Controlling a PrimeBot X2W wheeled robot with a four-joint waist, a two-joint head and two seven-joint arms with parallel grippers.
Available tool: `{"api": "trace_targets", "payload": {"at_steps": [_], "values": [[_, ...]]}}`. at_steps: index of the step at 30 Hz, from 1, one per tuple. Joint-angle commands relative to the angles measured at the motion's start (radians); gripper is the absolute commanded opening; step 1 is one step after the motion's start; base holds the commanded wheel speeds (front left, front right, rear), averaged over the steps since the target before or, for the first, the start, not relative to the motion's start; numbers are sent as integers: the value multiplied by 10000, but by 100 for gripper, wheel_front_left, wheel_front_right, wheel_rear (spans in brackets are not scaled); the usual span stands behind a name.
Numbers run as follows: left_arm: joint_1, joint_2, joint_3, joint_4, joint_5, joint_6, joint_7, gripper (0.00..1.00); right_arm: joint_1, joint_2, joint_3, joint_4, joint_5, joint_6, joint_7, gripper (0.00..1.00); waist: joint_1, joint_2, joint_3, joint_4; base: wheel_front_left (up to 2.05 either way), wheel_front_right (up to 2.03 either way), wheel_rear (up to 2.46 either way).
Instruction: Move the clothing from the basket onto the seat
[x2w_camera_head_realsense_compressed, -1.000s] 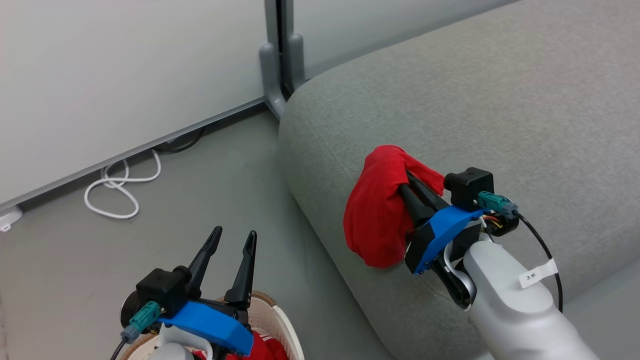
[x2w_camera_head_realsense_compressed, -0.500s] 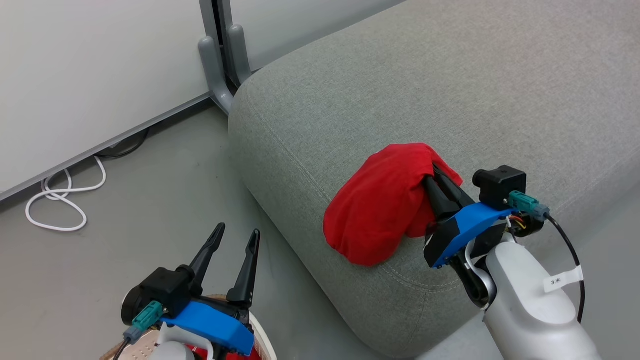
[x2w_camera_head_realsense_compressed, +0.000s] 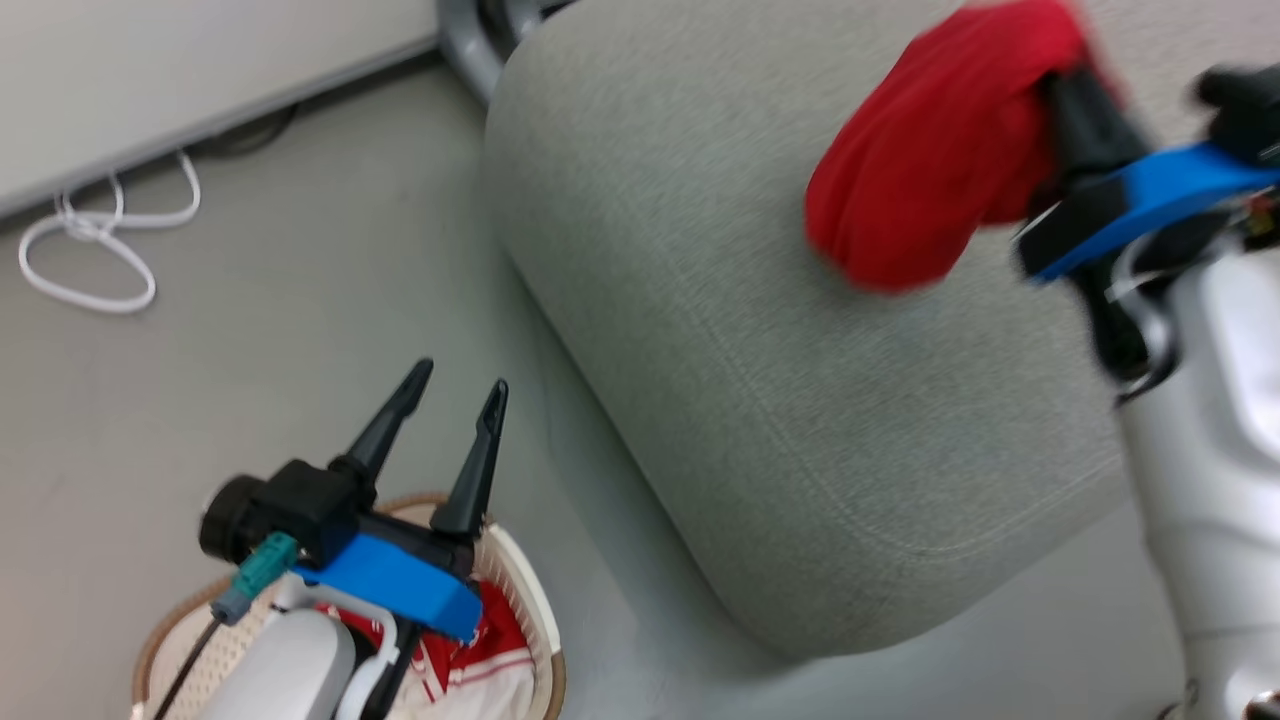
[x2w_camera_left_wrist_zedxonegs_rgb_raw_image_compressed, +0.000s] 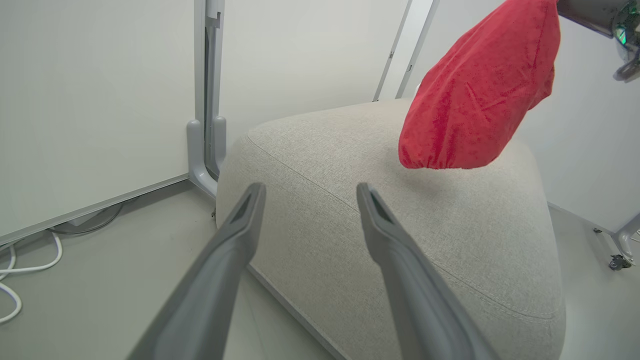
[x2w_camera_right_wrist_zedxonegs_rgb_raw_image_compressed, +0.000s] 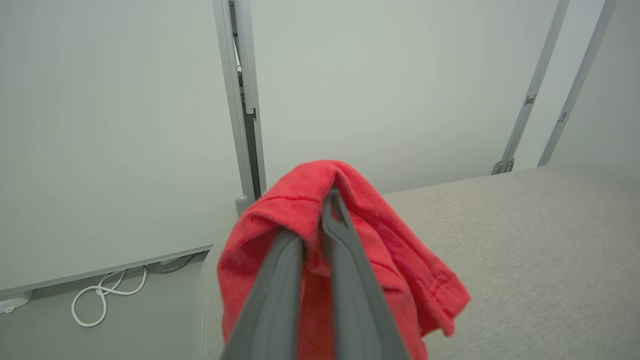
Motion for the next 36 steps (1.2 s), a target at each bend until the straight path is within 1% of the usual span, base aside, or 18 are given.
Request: {"api": "trace_targets", "payload": {"at_steps": [1,3,5,9,12,16,19,20,21,22,24,28,32,36], "values": [[-332,130,55,-169,92,-48,64,100,-416,-145,-316,17,121,1,35,0,-1,-1,866,716,0,0,0],[-594,290,-16,-391,250,-76,182,100,-921,-301,-933,135,239,3,89,0,-1,-1,1389,1025,0,0,0],[-913,412,-120,-627,410,-157,303,100,-1431,-628,-1551,284,117,3,105,0,-1,-1,1921,1355,0,0,0],[-1537,450,-209,-1003,638,-217,292,100,-2196,-1013,-2801,840,-197,1,5,0,-1,-1,2810,1947,0,0,0],[-1927,370,-353,-1184,760,-311,228,100,-2567,-1332,-3653,1285,-629,1,-56,0,-1,-1,3283,2385,0,0,0],[-2111,380,-467,-1363,841,-358,98,100,-2735,-1529,-4663,1970,-1222,1,-107,0,-1,-1,3703,2749,0,0,0],[-2089,430,-499,-1317,896,-346,42,100,-2756,-1566,-4920,2435,-1547,3,-167,0,-1,-1,3853,2913,0,0,0],[-2051,441,-529,-1262,899,-362,32,100,-2684,-1611,-5024,2625,-1597,1,-190,26,-1,-1,3833,2959,0,0,0],[-2009,435,-551,-1228,879,-364,3,100,-2605,-1717,-5154,2819,-1727,1,-218,58,-1,-1,3806,2996,0,0,0],[-1981,425,-577,-1193,861,-376,-17,100,-2558,-1784,-5322,3032,-1829,1,-210,100,-1,-1,3782,3026,0,0,0],[-1924,389,-590,-1117,811,-384,-50,100,-2508,-1760,-5531,3342,-2045,1,-256,100,-1,-1,3652,3059,0,0,0],[-1745,353,-550,-867,679,-378,-130,100,-2358,-1499,-5487,3745,-2461,1,-519,100,-1,-1,3224,2959,0,0,0],[-1495,205,-505,-567,475,-404,-235,100,-1989,-1272,-5211,4008,-2631,1,-887,100,-1,-1,2506,2915,0,0,0],[-1183,-20,-427,-160,362,-388,-321,100,-1256,-1085,-4807,4124,-2787,1,-1211,100,-1,-1,1565,2973,0,0,0]]}}
